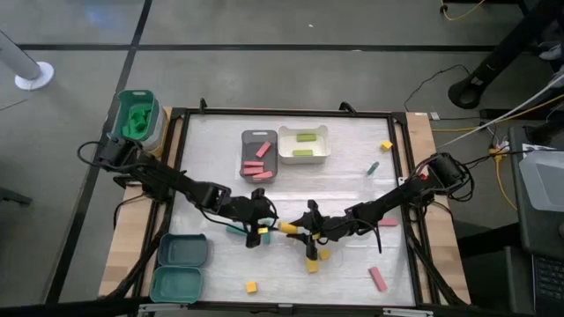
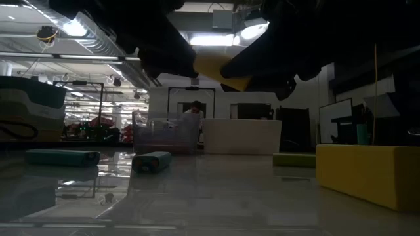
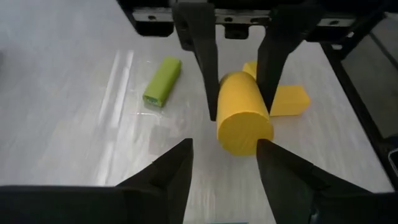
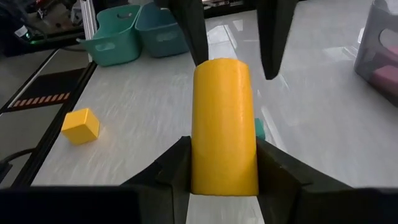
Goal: Sort blocks
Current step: Put the yellow block into the blue bin
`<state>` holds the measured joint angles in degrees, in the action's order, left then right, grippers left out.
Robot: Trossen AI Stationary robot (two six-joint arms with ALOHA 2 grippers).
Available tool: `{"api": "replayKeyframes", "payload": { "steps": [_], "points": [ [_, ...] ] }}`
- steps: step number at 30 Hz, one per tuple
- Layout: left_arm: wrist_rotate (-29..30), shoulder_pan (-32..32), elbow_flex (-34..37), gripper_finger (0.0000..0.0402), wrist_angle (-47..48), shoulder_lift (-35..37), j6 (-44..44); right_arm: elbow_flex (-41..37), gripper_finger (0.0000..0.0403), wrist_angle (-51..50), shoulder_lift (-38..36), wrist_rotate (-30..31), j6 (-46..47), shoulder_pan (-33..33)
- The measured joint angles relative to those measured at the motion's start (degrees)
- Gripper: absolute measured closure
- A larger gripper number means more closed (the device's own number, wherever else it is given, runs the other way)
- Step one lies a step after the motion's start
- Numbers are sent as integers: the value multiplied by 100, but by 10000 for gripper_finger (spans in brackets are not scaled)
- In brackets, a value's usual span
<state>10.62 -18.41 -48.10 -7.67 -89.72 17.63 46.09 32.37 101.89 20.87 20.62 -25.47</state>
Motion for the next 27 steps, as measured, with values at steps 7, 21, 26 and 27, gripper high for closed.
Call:
{"api": "replayKeyframes", "payload": {
  "steps": [7, 21, 26, 27],
  "points": [
    [49, -191, 0, 190, -373, -255, -336, -2, 264, -167, 0, -89, -10, -10],
    [8, -350, 0, 188, -529, -264, -841, 7, 264, -277, -4, -66, 5, 4],
    [139, -327, 0, 188, -556, -264, -763, 0, 264, -224, -4, -55, 9, 0],
    [197, -328, 0, 188, -553, -264, -790, 0, 264, -223, -4, -56, 7, 0]
  ]
}}
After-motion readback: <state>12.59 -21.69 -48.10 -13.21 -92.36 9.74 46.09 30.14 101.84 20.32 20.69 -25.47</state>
